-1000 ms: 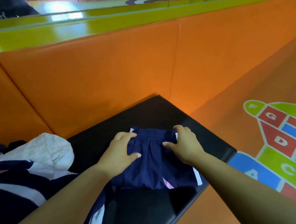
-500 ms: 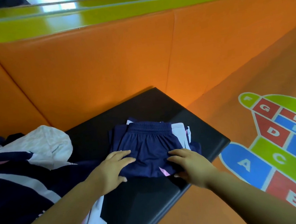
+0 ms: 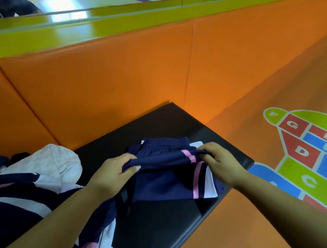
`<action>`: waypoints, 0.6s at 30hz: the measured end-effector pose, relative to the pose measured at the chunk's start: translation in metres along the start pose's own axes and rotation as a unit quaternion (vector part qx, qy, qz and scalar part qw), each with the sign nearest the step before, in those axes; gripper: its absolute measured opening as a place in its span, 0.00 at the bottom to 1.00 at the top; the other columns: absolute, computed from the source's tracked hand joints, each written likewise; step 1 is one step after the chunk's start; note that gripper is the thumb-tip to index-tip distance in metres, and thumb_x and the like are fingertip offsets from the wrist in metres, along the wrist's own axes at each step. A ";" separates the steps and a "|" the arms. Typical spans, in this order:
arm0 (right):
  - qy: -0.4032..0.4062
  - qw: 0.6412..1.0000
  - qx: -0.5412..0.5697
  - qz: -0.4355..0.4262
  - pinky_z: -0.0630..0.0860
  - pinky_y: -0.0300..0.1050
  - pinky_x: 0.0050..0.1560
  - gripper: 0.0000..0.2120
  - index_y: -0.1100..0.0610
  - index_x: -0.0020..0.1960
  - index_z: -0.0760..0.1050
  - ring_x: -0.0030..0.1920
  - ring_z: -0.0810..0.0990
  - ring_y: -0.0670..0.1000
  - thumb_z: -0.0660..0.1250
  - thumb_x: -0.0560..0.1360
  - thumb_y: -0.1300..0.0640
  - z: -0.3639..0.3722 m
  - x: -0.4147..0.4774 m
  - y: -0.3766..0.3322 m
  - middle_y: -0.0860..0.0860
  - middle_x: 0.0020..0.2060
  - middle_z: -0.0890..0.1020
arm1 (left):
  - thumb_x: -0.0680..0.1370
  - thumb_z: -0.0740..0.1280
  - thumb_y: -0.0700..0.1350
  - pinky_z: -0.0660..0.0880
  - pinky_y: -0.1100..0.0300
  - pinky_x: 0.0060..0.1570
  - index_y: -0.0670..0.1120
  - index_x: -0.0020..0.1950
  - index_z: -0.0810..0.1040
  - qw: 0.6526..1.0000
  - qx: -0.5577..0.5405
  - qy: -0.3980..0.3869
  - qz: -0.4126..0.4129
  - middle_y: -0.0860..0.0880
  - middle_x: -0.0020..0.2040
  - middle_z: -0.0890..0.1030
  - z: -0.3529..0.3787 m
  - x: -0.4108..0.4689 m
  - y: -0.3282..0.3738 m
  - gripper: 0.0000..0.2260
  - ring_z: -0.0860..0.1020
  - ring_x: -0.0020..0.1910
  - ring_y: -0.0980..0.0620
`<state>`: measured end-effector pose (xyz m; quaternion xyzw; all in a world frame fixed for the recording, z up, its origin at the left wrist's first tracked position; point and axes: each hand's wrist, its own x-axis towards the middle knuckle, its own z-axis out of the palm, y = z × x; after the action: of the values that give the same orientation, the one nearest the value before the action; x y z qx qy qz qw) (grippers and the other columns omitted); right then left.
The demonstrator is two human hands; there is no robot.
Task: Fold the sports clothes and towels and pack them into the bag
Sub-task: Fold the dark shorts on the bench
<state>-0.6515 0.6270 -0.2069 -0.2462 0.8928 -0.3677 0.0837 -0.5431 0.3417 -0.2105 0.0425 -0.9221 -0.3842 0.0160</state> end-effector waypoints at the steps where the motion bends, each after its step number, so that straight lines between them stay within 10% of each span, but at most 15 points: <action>1: 0.014 1.000 0.021 0.003 0.69 0.36 0.48 0.11 0.46 0.49 0.74 0.50 0.75 0.47 0.58 0.80 0.60 -0.006 0.004 -0.005 0.47 0.48 0.77 | 0.77 0.67 0.48 0.75 0.57 0.43 0.56 0.46 0.77 1.000 -0.009 0.017 0.001 0.56 0.40 0.81 -0.007 0.002 0.007 0.02 0.79 0.40 0.58; 10: 0.151 0.986 0.074 -0.010 0.68 0.34 0.36 0.05 0.55 0.46 0.77 0.35 0.75 0.41 0.66 0.77 0.55 -0.063 0.052 -0.053 0.50 0.37 0.80 | 0.72 0.73 0.45 0.74 0.71 0.36 0.50 0.46 0.81 0.979 -0.163 0.124 -0.006 0.56 0.41 0.84 -0.063 0.024 0.062 0.04 0.82 0.38 0.60; 18: -0.007 0.998 0.040 0.045 0.70 0.42 0.37 0.09 0.60 0.46 0.79 0.37 0.76 0.50 0.68 0.76 0.54 -0.072 0.118 -0.065 0.54 0.37 0.80 | 0.74 0.71 0.42 0.77 0.61 0.29 0.40 0.51 0.79 0.957 -0.243 -0.008 -0.160 0.47 0.41 0.85 -0.069 0.045 0.047 0.09 0.83 0.36 0.50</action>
<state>-0.7529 0.5727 -0.1063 -0.2051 0.8870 -0.3971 0.1158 -0.5867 0.3216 -0.1284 0.1808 -0.7825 -0.5943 -0.0434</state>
